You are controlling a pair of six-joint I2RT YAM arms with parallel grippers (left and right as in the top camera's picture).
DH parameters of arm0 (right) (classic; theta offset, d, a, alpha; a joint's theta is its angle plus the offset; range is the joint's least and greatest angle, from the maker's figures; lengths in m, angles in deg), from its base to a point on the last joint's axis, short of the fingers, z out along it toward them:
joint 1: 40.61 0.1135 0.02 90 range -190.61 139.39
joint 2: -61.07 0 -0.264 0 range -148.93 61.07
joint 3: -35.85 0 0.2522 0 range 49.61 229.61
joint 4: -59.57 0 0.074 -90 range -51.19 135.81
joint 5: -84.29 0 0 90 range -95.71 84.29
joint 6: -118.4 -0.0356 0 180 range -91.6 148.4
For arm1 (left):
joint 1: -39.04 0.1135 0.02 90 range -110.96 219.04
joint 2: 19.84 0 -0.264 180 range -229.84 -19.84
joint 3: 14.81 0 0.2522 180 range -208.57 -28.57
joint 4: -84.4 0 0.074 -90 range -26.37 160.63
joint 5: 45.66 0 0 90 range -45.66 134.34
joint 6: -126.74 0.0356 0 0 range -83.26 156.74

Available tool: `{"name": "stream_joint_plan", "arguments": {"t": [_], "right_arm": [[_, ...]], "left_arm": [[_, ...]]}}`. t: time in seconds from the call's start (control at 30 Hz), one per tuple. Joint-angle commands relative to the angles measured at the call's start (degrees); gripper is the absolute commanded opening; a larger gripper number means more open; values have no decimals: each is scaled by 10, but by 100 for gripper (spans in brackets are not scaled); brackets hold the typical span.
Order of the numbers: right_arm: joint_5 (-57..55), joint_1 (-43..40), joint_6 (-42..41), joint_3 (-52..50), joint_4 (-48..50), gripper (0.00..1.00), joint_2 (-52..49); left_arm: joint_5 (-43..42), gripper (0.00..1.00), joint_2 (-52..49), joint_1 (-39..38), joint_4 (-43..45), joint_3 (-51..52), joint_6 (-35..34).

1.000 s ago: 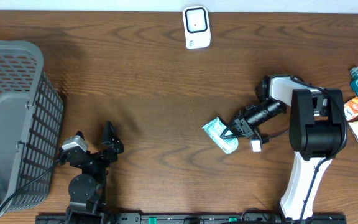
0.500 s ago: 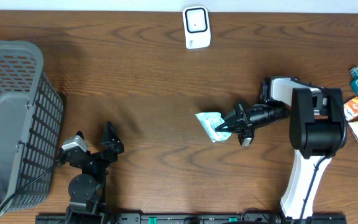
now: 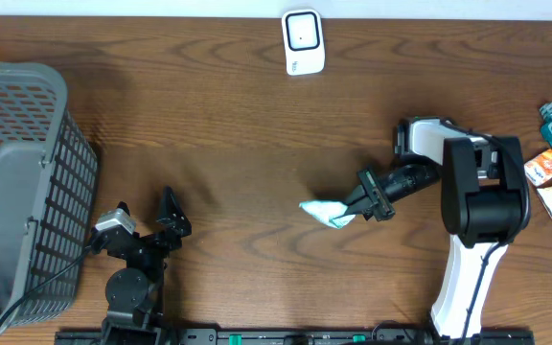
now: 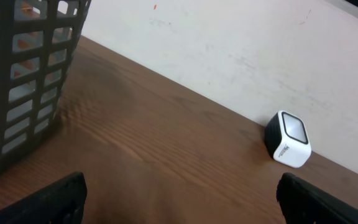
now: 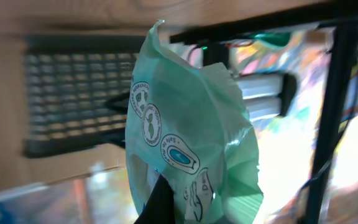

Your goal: Scan the item barcode

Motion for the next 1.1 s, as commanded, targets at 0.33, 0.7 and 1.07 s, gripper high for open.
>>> {"name": "stream_joint_plan", "arguments": {"t": [0.33,0.7,1.07], "right_arm": [[-193,104,-13,0,145,2,203],[-376,151,-140,0,363,1,208],[-303,156,-41,0,741,1,208]], "left_arm": [[3,98,1,2,-19,12,-5],[3,98,1,2,-19,12,-5],[3,98,1,2,-19,12,-5]]}}
